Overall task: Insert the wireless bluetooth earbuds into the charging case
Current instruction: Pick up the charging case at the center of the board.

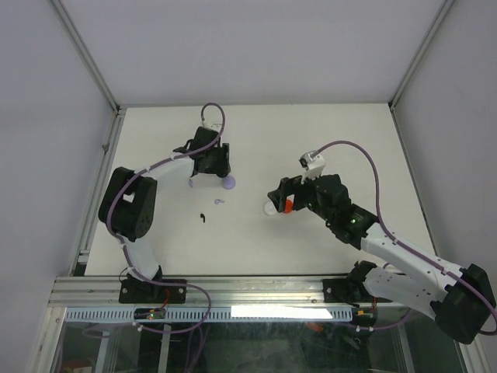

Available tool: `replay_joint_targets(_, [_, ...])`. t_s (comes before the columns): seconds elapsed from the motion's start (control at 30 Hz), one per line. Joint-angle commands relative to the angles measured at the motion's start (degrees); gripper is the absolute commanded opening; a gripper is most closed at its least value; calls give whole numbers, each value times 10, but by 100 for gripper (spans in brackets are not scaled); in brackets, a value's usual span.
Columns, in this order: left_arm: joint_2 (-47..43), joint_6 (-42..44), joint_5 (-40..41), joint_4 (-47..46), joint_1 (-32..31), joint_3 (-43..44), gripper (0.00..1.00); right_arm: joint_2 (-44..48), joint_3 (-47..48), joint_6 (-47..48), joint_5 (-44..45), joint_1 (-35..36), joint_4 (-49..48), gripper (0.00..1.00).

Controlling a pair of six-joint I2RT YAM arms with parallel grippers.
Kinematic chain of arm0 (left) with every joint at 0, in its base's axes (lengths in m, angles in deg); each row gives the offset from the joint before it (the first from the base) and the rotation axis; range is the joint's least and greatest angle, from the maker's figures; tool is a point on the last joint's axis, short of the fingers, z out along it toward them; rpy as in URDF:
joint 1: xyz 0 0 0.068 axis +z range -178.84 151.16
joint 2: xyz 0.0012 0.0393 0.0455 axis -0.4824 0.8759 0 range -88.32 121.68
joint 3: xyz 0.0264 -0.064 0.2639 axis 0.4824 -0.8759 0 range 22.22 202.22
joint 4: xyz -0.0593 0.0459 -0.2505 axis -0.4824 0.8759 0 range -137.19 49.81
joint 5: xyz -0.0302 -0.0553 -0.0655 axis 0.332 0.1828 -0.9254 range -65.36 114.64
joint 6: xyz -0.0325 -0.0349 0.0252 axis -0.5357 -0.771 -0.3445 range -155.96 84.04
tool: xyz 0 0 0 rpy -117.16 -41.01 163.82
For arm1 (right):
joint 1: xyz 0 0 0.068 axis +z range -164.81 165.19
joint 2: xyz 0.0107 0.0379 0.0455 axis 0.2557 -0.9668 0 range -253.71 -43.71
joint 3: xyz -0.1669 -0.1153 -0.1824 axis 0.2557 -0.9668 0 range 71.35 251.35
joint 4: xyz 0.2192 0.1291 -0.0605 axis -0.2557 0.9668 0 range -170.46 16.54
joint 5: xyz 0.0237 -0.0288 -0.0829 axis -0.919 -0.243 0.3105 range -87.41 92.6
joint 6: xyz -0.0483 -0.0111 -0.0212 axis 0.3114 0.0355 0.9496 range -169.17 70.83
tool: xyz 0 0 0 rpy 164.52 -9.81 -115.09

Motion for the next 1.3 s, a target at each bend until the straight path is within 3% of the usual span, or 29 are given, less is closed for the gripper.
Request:
replay_joint_targets(0.0, [-118,-93,-74,-104,-7,-65,40,-11,-3,-36,0,2,-83,95])
replay_joint_targets(0.23, [-243,-257,-131,-266,-9,-197,42,-44,-35,-29,-27,2,-206,95])
replay_joint_targets(0.53, [-314,-481,-99,-412,-47,-296,41,-115,-73,26,-15,37,-420,92])
replay_joint_targets(0.9, [-314,-629,11,-525,-130,-353,41,-175,-94,62,77,84,-576,80])
replay_joint_targets(1.27, [-302,-662,82,-571,-191,-363,41,-234,-107,90,136,96,-689,64])
